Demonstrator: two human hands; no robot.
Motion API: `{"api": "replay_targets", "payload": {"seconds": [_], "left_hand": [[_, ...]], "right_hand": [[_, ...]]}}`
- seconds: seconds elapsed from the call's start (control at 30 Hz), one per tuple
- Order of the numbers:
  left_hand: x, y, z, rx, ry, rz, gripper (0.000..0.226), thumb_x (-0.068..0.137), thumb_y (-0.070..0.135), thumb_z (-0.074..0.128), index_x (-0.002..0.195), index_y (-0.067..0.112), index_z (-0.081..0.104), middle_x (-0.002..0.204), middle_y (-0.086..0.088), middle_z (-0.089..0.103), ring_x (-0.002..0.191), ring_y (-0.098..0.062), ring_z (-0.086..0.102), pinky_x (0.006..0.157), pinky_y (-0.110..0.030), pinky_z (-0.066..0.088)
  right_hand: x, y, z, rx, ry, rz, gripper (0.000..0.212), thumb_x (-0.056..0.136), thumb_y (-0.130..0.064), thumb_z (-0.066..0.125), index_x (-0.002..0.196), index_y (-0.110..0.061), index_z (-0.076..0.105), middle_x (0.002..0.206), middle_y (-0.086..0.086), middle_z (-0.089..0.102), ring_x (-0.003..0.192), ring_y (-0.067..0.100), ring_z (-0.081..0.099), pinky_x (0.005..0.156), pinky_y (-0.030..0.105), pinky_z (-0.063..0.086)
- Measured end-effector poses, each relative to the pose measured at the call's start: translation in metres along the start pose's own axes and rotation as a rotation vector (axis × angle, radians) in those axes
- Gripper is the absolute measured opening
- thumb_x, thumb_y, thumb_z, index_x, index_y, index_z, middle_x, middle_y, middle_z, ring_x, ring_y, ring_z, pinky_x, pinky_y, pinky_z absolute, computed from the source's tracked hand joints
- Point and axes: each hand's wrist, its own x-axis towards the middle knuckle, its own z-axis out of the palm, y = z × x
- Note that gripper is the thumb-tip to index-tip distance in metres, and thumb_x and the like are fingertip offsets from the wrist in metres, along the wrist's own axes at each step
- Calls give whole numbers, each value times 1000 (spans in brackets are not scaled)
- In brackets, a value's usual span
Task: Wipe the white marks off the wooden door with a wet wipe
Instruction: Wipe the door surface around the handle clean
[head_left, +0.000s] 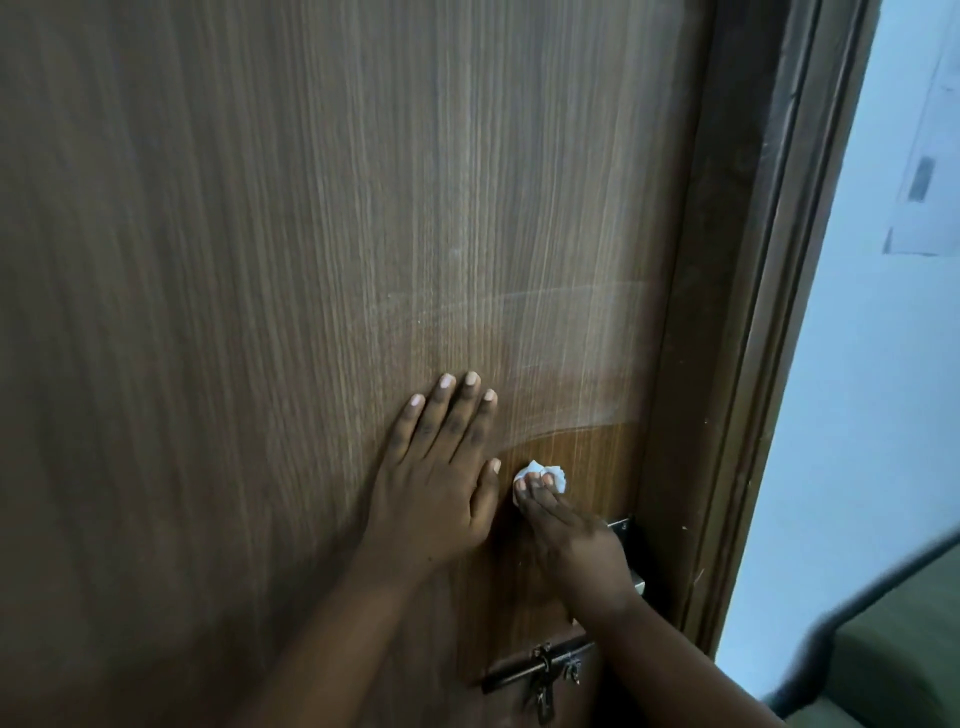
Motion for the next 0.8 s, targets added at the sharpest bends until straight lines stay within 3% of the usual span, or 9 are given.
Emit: {"api": "replay_targets", "payload": {"seconds": [0.1,0.2,0.3,0.43,0.6,0.73,0.8], "left_hand": [[-10,-3,-7,9,-71,-13,61,89,36,45,144,11,40,154,-8,37,146,-23,25,120,-43,17],[-22,-6,-16,32,-158,-41,62,88,37,45,144,12,42,154,-7,37,146,-23,27,119,-44,17],[-31,-7,-31,84,-238,-90,63,88,39,42,144,12,42,153,-7,39,145,-24,29,118,-45,16],[-48,-7,-56,194,-316,-199,65,87,42,35,143,9,42,152,-11,40,144,-29,30,118,-44,13],[-85,17,-85,272,-375,-386,69,86,43,29,143,5,42,152,-15,38,144,-34,28,118,-48,18],[-130,53,-107,291,-494,-466,71,85,43,27,141,2,45,150,-18,40,142,-36,32,116,-51,24],[-154,65,-123,325,-548,-480,72,82,43,29,136,1,51,145,-19,47,137,-38,41,113,-52,30]], "right_hand": [[5,-3,-9,-25,-97,12,48,63,0,83,109,-5,70,111,12,71,93,19,71,54,27,60],[10,-6,-18,-63,-150,25,42,65,-4,83,105,-9,72,105,8,73,71,20,74,40,25,54],[18,-5,-32,-91,-200,45,32,76,-12,76,107,-15,71,101,3,75,56,22,70,36,25,49],[15,0,-45,-8,-213,56,27,94,-20,51,118,-17,63,110,2,71,74,27,70,51,30,49],[-12,0,-74,183,-86,-54,24,79,-12,71,103,-14,70,104,3,74,86,21,71,58,28,56],[-42,-7,-87,243,-81,-88,21,78,-13,71,99,-12,72,116,8,70,110,25,64,90,38,52],[-60,-16,-89,274,-95,-104,18,79,-15,69,97,-13,72,119,8,68,113,25,62,95,39,49]]}}
